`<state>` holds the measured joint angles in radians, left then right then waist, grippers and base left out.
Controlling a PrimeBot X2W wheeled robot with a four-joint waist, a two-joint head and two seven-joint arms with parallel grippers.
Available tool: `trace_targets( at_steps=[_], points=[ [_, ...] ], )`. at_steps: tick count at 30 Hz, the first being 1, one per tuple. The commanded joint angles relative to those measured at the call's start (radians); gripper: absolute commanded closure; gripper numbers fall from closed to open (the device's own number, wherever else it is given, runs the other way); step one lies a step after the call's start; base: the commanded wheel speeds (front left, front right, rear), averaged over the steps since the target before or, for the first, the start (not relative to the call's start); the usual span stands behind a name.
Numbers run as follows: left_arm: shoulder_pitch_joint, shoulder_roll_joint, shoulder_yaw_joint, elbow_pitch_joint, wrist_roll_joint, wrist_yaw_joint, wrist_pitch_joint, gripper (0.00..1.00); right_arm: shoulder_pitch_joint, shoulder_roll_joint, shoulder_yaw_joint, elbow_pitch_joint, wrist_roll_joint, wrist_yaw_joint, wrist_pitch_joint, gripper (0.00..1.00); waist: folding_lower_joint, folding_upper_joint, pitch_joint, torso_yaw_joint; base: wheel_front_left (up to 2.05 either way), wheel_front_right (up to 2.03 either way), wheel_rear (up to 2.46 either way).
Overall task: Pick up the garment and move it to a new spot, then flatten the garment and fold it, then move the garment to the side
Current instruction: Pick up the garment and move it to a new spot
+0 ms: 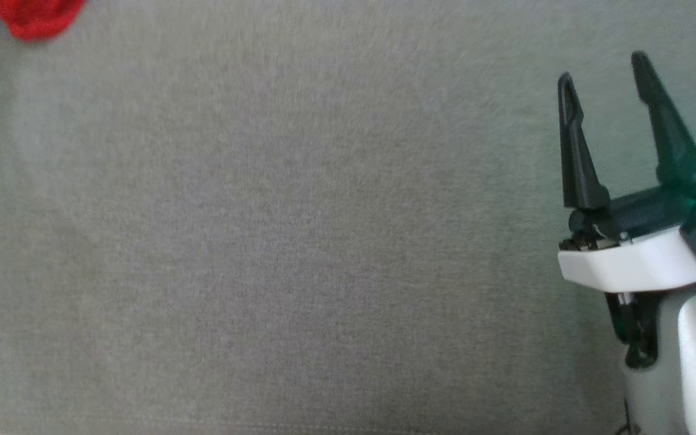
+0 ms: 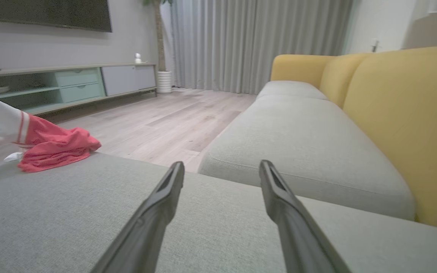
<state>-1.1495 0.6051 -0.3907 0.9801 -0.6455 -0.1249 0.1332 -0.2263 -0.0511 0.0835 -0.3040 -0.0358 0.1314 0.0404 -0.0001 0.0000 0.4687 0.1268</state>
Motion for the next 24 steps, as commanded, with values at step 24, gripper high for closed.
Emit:
trace_targets(
  at_steps=[24],
  points=[
    [-0.153, -0.096, -0.137, -0.610, -0.010, 0.048, 0.084, 1.00, 0.188, 0.001, -0.064, 0.187, 0.153, -0.001, -0.148, 0.00, 0.0001, 0.0000, -0.433, -0.217, 0.00, 0.00, 0.00]
  ],
)
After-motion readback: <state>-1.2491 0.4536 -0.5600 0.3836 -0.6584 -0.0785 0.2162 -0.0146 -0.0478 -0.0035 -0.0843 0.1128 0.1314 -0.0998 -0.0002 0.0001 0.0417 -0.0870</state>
